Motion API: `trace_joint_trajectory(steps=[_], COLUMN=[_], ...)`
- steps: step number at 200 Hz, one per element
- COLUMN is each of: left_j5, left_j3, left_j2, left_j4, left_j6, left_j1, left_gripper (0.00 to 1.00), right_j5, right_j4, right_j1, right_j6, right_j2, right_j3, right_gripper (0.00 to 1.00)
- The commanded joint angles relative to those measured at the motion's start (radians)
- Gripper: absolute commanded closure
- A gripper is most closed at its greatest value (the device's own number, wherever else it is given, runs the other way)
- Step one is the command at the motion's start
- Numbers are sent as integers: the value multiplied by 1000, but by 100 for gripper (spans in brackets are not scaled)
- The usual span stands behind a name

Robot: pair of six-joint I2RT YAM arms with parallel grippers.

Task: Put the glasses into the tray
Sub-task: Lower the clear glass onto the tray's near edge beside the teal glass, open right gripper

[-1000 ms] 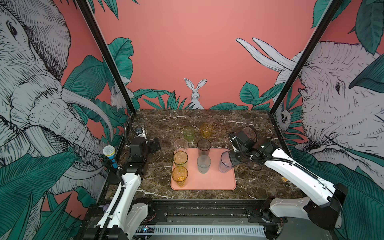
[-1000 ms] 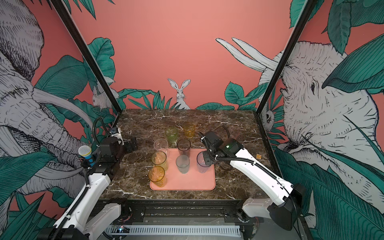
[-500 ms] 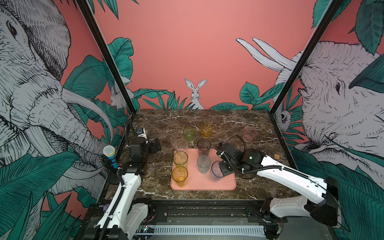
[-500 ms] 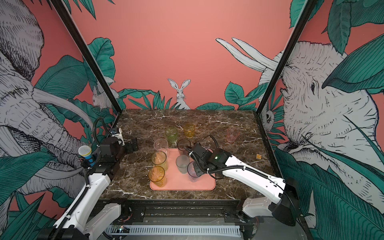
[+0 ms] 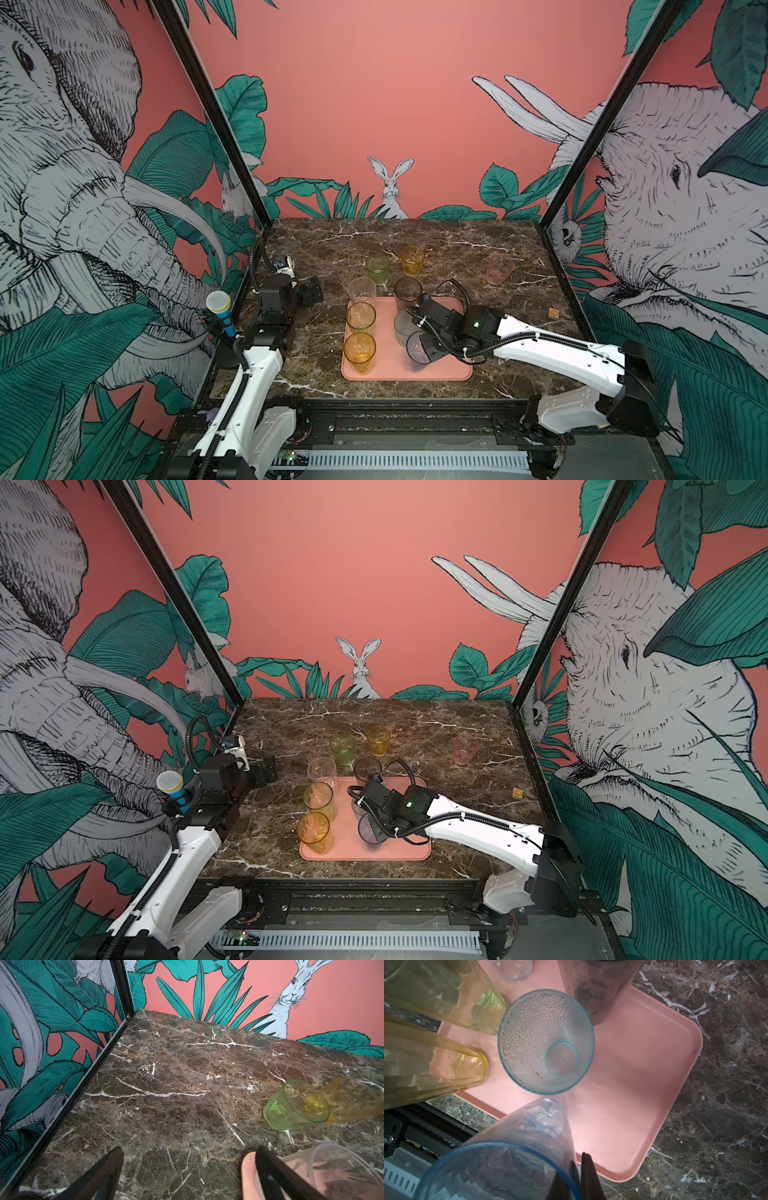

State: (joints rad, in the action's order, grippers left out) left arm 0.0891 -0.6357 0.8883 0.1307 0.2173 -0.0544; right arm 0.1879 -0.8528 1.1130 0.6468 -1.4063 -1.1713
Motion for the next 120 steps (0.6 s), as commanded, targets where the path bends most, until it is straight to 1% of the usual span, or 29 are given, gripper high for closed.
trace_joint_trajectory(steps=[1, 33, 120], left_j5=[-8, -9, -13], left_j3=[-20, -16, -26], left_j2=[-6, -13, -5], left_j4=[17, 18, 26], left_j6=[5, 2, 10], left_j1=[0, -1, -1], left_gripper=[1, 1, 0], right_j5=[20, 16, 5], right_j4=[41, 67, 70], right_j1=[10, 13, 19], right_j6=[22, 22, 16], right_j2=[-12, -31, -83], right_j3=[-3, 1, -16], right_gripper=[100, 100, 100])
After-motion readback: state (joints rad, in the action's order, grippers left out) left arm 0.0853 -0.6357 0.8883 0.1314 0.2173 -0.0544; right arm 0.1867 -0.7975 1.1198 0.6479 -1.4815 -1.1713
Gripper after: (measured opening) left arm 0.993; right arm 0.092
